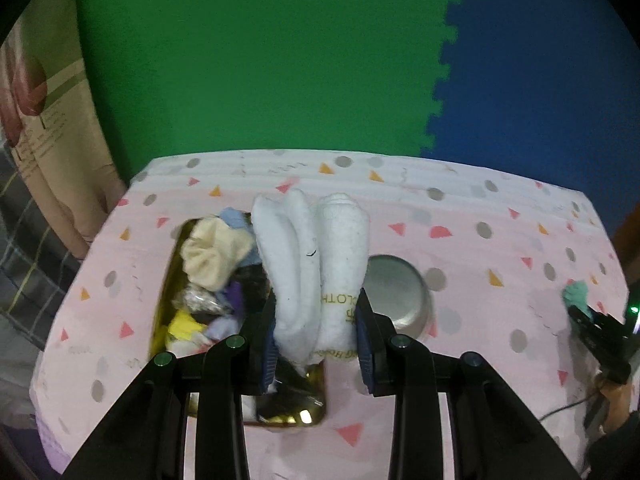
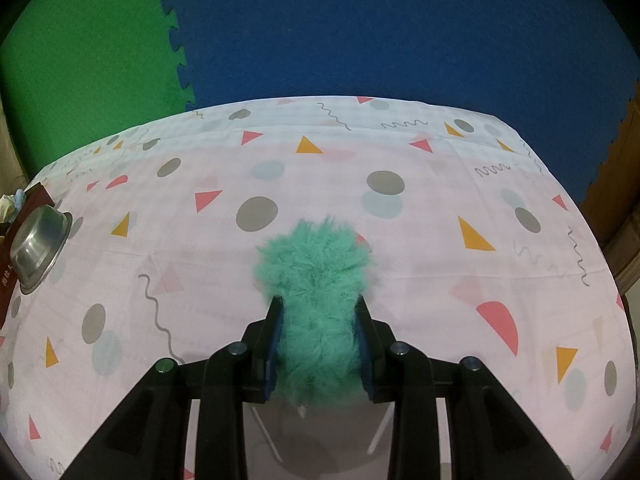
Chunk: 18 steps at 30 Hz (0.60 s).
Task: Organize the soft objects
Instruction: 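Carry the white rolled towel with the left tool into the tin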
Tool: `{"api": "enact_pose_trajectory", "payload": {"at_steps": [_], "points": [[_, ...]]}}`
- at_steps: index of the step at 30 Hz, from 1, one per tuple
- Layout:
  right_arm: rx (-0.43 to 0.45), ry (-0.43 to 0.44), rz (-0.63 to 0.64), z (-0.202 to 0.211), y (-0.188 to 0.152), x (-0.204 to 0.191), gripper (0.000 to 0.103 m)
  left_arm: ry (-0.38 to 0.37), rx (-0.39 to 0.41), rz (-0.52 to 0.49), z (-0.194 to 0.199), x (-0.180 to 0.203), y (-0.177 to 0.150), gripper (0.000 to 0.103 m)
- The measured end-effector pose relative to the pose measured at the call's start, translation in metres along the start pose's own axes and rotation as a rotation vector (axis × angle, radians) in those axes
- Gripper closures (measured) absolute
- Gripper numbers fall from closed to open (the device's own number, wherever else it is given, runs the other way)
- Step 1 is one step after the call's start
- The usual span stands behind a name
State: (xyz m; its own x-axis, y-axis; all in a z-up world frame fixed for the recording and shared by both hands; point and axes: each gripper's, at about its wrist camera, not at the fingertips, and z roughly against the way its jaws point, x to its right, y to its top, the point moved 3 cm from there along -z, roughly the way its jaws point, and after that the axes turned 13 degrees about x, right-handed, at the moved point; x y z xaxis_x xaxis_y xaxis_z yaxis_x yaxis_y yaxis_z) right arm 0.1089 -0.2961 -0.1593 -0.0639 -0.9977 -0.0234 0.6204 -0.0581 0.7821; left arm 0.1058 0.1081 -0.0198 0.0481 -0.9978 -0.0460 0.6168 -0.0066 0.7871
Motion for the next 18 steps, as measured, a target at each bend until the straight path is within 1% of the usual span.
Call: {"api": "enact_pose_trajectory", "payload": {"at_steps": [4, 9, 13, 18], "points": [[0.0, 0.0, 0.0, 0.0, 0.0, 0.0, 0.07, 0.029, -0.005, -0.002, -0.014, -0.016, 0.004, 0.073], [0.0, -0.001, 0.002, 0.0, 0.0, 0.0, 0.07, 0.04, -0.028, 0.011, -0.032, -0.032, 0.006, 0.073], [0.0, -0.001, 0.004, 0.0, 0.0, 0.0, 0.07, 0.026, -0.069, 0.016, -0.049, -0.038, 0.001, 0.073], [0.0, -0.001, 0.005, 0.0, 0.0, 0.0, 0.07, 0.04, -0.097, -0.002, -0.07, -0.039, -0.004, 0.073]]}}
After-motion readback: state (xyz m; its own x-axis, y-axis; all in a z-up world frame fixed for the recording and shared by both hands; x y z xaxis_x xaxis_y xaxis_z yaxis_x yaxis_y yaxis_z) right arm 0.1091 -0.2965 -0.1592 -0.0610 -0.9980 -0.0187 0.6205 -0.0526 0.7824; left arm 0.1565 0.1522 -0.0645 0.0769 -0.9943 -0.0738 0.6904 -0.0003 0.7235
